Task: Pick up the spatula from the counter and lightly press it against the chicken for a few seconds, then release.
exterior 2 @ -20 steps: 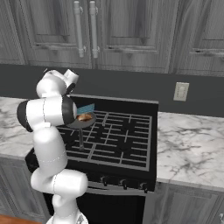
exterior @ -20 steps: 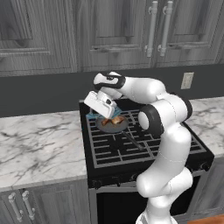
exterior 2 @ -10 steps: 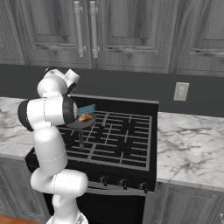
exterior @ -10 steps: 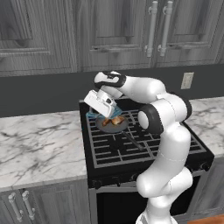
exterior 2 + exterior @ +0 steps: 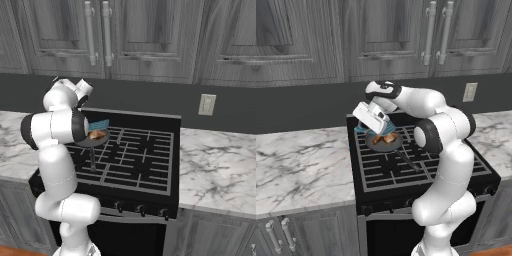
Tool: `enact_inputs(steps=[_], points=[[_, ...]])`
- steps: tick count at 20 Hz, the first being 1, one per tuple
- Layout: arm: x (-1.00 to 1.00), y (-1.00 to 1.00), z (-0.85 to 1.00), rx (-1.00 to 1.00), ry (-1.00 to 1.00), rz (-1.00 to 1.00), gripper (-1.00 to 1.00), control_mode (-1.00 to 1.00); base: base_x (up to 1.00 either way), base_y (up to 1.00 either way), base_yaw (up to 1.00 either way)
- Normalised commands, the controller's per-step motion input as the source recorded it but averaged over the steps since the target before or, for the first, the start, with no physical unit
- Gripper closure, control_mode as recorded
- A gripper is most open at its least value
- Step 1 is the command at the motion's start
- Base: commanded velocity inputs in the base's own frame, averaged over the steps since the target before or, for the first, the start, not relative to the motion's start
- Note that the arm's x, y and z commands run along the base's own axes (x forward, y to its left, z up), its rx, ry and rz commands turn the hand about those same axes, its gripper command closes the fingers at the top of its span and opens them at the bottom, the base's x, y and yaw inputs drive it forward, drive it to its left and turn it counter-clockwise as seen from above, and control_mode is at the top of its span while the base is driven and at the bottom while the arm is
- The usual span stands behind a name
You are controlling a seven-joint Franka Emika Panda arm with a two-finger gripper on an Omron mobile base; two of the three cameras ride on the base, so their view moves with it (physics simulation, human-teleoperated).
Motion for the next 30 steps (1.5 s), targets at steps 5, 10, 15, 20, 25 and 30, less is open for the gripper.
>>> enact_inputs(steps=[5,10,15,20,25,30], points=[[0.00,0.00,-0.16,0.05,0.01,0.00,1.00,-1.00,0.00,0.00,0.00],[0.00,0.00,-0.19,0.04,0.01,0.00,1.00,-1.00,0.00,0.00,0.00],[0.00,0.00,-0.14,0.01,0.00,0.00,1.00,-1.00,0.00,0.00,0.00],[0.00,0.00,-0.02,0.00,0.00,0.00,1.00,-1.00,0.00,0.00,0.00],[0.00,0.00,0.00,0.00,0.00,0.00,1.00,-1.00,0.00,0.00,0.00],[0.00,0.00,0.00,0.00,0.00,0.00,1.00,-1.00,0.00,0.00,0.00]])
